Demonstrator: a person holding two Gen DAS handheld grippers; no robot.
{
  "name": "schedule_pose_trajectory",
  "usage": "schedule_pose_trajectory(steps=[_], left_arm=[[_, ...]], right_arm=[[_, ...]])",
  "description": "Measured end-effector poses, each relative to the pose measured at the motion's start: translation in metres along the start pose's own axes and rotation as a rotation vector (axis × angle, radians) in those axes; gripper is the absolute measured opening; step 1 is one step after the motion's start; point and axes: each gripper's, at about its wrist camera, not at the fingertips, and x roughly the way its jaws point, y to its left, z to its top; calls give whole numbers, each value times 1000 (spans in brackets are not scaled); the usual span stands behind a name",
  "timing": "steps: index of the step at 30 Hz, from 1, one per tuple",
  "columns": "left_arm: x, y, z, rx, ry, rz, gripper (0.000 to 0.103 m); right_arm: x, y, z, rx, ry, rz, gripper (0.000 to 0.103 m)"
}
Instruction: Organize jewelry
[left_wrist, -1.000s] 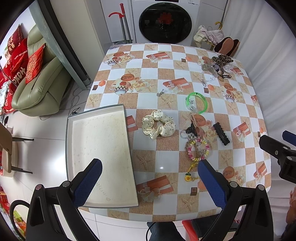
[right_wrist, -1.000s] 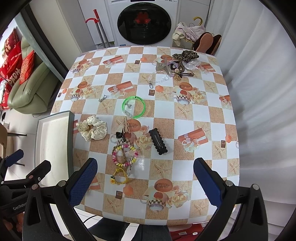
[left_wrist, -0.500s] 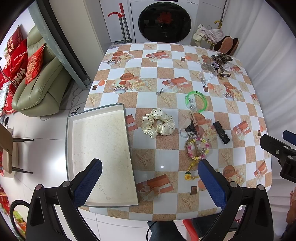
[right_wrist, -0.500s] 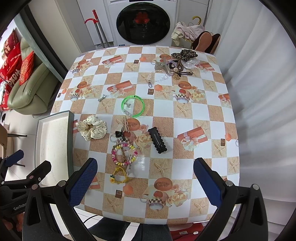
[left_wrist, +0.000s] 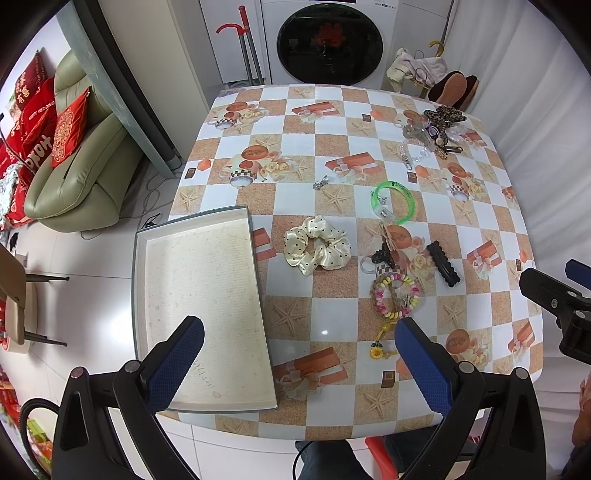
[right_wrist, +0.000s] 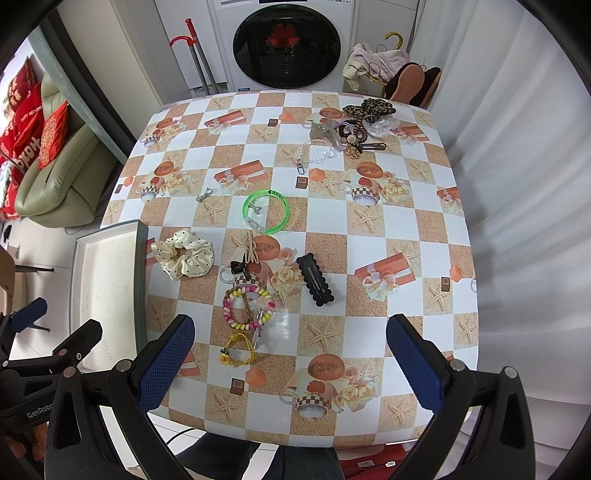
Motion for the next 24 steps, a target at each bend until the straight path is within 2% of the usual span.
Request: schedule_pose_trajectory(steps=[24], left_arm=[[0,1,-2,0,-1,7,103]], right_arm=[[2,2,0,3,6,-3,103]])
